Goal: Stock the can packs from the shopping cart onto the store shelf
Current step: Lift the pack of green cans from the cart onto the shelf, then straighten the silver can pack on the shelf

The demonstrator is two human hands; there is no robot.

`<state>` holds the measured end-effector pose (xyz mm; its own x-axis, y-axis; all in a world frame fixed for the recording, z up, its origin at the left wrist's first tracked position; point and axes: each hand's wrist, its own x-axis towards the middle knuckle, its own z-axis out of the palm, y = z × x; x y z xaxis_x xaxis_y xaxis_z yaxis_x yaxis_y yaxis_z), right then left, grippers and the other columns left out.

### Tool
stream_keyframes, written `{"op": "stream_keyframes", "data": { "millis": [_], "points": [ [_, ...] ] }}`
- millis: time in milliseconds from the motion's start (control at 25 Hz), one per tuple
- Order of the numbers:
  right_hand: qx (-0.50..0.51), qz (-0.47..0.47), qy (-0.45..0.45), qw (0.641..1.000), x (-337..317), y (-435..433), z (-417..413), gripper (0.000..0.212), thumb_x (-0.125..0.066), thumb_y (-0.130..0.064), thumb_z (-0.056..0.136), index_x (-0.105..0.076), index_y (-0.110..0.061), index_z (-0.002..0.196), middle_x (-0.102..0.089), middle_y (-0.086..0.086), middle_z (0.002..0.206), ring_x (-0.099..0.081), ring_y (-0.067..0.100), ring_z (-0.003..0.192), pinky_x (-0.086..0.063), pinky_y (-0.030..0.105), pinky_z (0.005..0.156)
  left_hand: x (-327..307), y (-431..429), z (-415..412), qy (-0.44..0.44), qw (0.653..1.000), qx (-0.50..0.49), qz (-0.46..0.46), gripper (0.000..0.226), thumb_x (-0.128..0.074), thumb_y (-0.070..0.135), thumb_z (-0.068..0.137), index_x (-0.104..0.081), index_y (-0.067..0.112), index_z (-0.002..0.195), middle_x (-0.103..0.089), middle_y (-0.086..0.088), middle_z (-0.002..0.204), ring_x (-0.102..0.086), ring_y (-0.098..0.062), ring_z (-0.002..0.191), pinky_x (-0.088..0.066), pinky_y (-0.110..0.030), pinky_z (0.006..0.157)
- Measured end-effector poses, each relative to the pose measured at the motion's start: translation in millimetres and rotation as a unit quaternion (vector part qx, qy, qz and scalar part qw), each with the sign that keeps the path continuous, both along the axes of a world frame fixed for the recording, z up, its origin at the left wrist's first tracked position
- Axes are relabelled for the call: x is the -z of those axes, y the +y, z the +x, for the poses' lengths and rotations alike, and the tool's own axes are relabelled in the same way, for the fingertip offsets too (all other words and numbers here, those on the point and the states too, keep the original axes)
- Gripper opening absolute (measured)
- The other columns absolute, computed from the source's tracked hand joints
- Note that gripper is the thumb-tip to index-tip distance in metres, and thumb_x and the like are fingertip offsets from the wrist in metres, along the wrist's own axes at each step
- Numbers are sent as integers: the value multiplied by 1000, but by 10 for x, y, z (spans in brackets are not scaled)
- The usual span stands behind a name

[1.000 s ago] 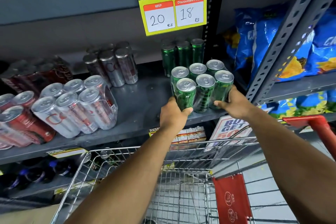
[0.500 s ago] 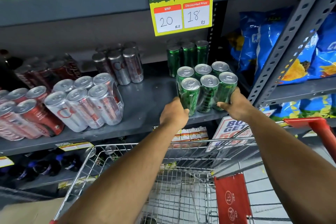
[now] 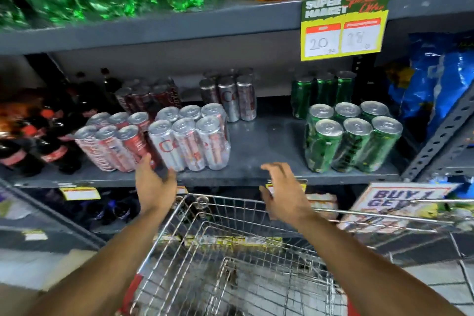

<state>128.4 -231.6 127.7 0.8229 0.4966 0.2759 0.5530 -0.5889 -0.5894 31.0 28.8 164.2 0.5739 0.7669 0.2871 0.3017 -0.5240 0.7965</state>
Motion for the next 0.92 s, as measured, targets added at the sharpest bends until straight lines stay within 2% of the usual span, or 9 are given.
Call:
{"op": "stream_keyframes", "data": {
  "millis": [120, 200, 240, 280, 320, 360, 440, 720, 920],
  "points": [
    [-43, -10, 60, 997, -173, 663, 131, 70, -61, -29, 84, -26, -19, 144, -34, 9, 147, -39, 28, 133, -35, 34, 106, -105, 365, 87, 52, 998, 15, 12, 21, -63, 12, 80, -59, 10, 101, -56, 6, 90, -56, -19, 87, -35, -25, 69],
    [-43, 17, 122, 991, -222, 1053, 230, 81, -69, -30, 79, -24, -19, 145, -37, 10, 148, -40, 28, 133, -32, 34, 108, -109, 508, 182, 65, 996, 59, -2, 20, -65, 9, 80, -63, 13, 100, -61, 8, 95, -58, -11, 85, -40, -19, 65],
    [-33, 43, 148, 988, -224, 1204, 260, 83, -72, -31, 75, -26, -19, 144, -42, 9, 145, -43, 27, 131, -35, 35, 108, -92, 554, 227, 58, 995, 77, -39, 22, -66, 6, 80, -62, 15, 100, -66, 5, 98, -63, -10, 82, -46, -15, 64],
    [-12, 68, 164, 984, -214, 1325, 282, 82, -74, -31, 73, -30, -18, 141, -47, 9, 141, -47, 26, 127, -39, 37, 107, -60, 588, 265, 58, 992, 86, -76, 24, -66, 5, 79, -61, 15, 100, -70, 2, 102, -66, -11, 81, -53, -17, 69],
    [15, 87, 168, 982, -193, 1404, 303, 77, -75, -32, 73, -34, -17, 137, -52, 9, 136, -51, 27, 123, -42, 40, 104, -22, 608, 308, 61, 989, 87, -99, 26, -67, 7, 78, -62, 13, 103, -72, -1, 103, -69, -14, 83, -57, -27, 77],
    [37, 98, 159, 982, -162, 1436, 314, 69, -74, -32, 74, -38, -17, 132, -56, 8, 130, -54, 27, 119, -46, 41, 100, 19, 615, 348, 75, 988, 87, -100, 28, -67, 11, 77, -63, 13, 105, -73, -3, 103, -69, -17, 87, -57, -35, 82],
    [45, 103, 143, 983, -130, 1420, 320, 59, -72, -31, 76, -42, -20, 125, -60, 5, 123, -58, 24, 112, -48, 40, 95, 81, 610, 391, 98, 988, 89, -82, 31, -68, 17, 76, -65, 14, 107, -73, -3, 102, -68, -20, 93, -54, -41, 86],
    [35, 69, 139, 987, -163, 1309, 329, 61, -69, -34, 78, -38, -21, 129, -57, 5, 128, -56, 24, 116, -48, 47, 95, 76, 534, 411, 98, 988, 78, -89, 33, -73, 22, 73, -66, 17, 104, -73, -1, 100, -67, -20, 93, -54, -38, 86],
    [67, 81, 97, 990, -131, 817, 386, 54, -71, -35, 74, -41, -28, 119, -61, 0, 118, -58, 20, 107, -42, 29, 85, 64, 124, 487, 106, 984, 127, -65, 44, -74, 30, 72, -64, 20, 113, -72, 3, 107, -65, -12, 95, -49, -25, 84]
  ]
}}
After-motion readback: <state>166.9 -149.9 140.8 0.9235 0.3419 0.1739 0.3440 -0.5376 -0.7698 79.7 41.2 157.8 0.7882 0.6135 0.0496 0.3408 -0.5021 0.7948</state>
